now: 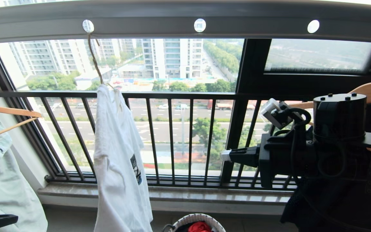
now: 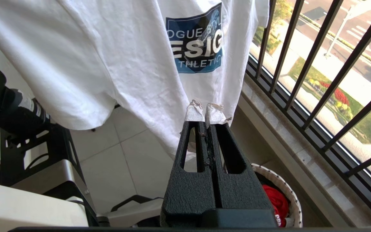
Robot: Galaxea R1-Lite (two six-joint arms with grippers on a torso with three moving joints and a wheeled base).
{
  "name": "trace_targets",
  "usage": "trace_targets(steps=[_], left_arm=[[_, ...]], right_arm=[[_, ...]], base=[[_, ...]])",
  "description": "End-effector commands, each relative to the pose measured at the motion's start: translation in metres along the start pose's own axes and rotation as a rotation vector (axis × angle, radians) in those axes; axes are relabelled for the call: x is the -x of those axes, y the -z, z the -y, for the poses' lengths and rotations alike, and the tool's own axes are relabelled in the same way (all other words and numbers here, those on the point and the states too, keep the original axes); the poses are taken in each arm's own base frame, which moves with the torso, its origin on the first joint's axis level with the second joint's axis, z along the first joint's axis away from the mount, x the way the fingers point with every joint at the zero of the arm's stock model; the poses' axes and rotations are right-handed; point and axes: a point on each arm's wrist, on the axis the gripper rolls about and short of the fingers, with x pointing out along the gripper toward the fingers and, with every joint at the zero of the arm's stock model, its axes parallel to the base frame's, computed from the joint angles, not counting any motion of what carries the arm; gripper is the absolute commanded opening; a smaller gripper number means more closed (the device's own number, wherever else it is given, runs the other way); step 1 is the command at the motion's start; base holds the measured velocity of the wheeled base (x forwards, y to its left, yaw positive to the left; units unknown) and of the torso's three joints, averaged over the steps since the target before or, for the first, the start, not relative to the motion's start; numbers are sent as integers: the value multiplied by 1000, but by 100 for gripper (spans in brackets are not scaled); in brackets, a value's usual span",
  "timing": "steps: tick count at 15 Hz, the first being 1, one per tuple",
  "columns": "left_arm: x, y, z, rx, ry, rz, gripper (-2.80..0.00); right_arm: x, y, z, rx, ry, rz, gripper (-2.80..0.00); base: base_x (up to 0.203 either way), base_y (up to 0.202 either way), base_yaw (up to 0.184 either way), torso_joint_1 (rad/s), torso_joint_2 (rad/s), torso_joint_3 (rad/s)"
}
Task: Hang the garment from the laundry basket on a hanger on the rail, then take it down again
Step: Take the clothes off the clothes rack
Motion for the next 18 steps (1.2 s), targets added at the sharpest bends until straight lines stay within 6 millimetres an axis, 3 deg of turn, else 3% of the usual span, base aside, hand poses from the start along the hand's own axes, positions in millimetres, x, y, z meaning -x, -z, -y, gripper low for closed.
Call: trace_targets(steps=[1,12,18], left_arm=[[-2,-1,0,-7,22,-10,0],[-31,-37,-14,-7,75,-9,0],[-37,-50,-13,45,114,79,0]], right_arm=[[0,0,0,3,-3,3,-280],[-1,-1,0,1,-1,4,-280],[-25,-14,-38,-125,-92,91,-280]], base=[[0,0,0,0,0,0],[0,0,0,0,0,0],[0,0,0,0,0,0]])
